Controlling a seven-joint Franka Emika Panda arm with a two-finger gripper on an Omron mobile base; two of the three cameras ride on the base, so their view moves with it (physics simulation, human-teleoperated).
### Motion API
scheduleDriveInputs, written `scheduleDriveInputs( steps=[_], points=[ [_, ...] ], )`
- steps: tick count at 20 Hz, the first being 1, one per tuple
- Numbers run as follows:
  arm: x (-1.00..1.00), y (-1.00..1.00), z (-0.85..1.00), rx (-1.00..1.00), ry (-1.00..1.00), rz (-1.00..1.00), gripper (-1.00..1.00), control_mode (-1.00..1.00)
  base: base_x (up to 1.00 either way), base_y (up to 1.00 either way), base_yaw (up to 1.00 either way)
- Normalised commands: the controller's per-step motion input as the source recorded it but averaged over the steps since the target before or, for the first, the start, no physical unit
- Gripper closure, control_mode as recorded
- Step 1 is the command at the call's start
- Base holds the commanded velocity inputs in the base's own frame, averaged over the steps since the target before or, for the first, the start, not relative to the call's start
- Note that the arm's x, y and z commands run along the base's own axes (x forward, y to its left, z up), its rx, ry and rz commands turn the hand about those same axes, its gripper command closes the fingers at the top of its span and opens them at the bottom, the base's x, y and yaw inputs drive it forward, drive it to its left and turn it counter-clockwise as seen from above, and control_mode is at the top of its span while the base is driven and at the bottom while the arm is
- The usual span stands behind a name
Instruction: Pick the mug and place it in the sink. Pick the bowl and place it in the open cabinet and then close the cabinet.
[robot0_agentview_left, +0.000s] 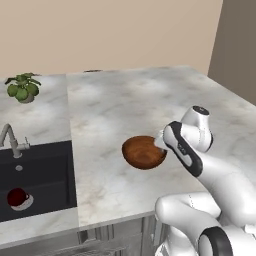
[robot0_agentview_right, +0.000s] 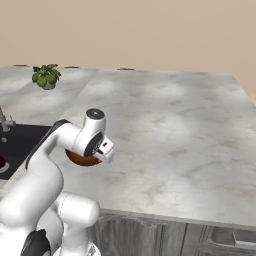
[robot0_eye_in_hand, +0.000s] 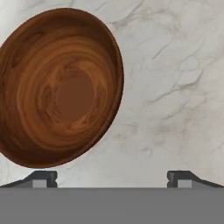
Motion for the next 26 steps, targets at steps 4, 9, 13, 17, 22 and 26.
scheduleDriveInputs(
  steps=[4,9,13,17,22,26],
  points=[
    [0.32,0.13,-0.01,0.0,0.02,-0.04,-1.0,-1.0,0.0,0.0,0.0],
    [0.21,0.07,-0.13,0.0,0.01,-0.03,-1.0,-1.0,0.0,0.0,0.0],
    [0.0,0.01,-0.38,0.0,0.0,0.0,-1.0,-1.0,0.0,0.0,0.0],
    [0.0,0.0,-0.39,0.0,0.0,0.0,-1.0,-1.0,0.0,0.0,0.0],
    [0.02,0.0,-0.3,0.0,0.0,0.0,-1.0,-1.0,0.0,0.0,0.0],
    [0.16,0.0,-0.19,0.0,0.0,0.0,-1.0,-1.0,0.0,0.0,0.0]
  ],
)
